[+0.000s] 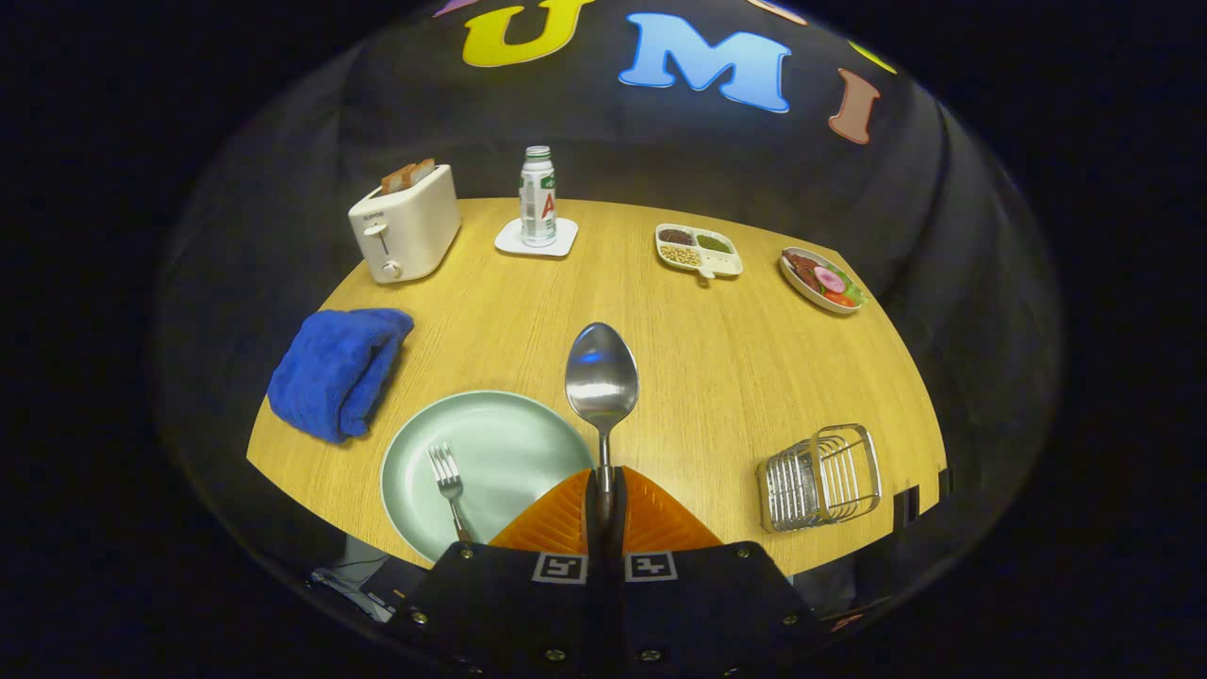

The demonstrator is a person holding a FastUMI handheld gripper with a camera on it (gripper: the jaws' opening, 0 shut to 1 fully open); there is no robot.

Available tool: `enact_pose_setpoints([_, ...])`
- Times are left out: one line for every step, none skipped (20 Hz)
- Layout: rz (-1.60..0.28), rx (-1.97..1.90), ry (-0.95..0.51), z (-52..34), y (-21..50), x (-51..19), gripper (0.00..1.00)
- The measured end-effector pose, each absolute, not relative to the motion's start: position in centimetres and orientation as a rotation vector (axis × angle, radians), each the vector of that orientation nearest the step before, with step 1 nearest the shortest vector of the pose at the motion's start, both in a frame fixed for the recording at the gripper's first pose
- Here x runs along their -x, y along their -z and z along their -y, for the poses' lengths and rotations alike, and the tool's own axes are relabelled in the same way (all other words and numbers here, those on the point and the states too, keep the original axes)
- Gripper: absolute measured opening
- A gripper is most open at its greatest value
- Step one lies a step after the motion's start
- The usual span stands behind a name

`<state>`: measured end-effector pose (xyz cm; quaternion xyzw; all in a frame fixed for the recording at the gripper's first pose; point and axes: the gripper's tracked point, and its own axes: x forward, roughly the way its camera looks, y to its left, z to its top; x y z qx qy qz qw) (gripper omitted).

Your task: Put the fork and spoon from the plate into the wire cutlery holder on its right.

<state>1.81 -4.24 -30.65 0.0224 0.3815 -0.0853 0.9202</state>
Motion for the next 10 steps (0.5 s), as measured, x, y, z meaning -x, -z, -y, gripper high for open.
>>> enact_pose_setpoints([-0.777,-0.067,0.204,5.2,30.2,-1.7,0.0])
enact_pose_setpoints([-0.771,-0.089,0.237,6.2,29.9,-1.5,0.0])
enact_pose_setpoints([-0.763,-0.112,0.268,7.3,29.5,-1.4,0.0])
enact_pose_setpoints([-0.759,-0.135,0.302,8.3,29.4,-1.1,0.0])
enact_pose_setpoints([-0.758,-0.159,0.335,9.4,29.2,-0.8,0.0])
enact_pose_setpoints([-0.759,-0.185,0.369,10.4,29.2,-0.4,0.0])
enact_pose_setpoints([-0.766,-0.212,0.4,11.4,29.3,-0.1,0.0])
enact_pose_setpoints([-0.771,-0.24,0.432,12.5,29.3,0.5,0.0])
enact_pose_setpoints([-0.778,-0.27,0.462,13.4,29.5,0.9,0.0])
enact_pose_setpoints([-0.783,-0.3,0.49,14.1,29.8,1.3,0.0])
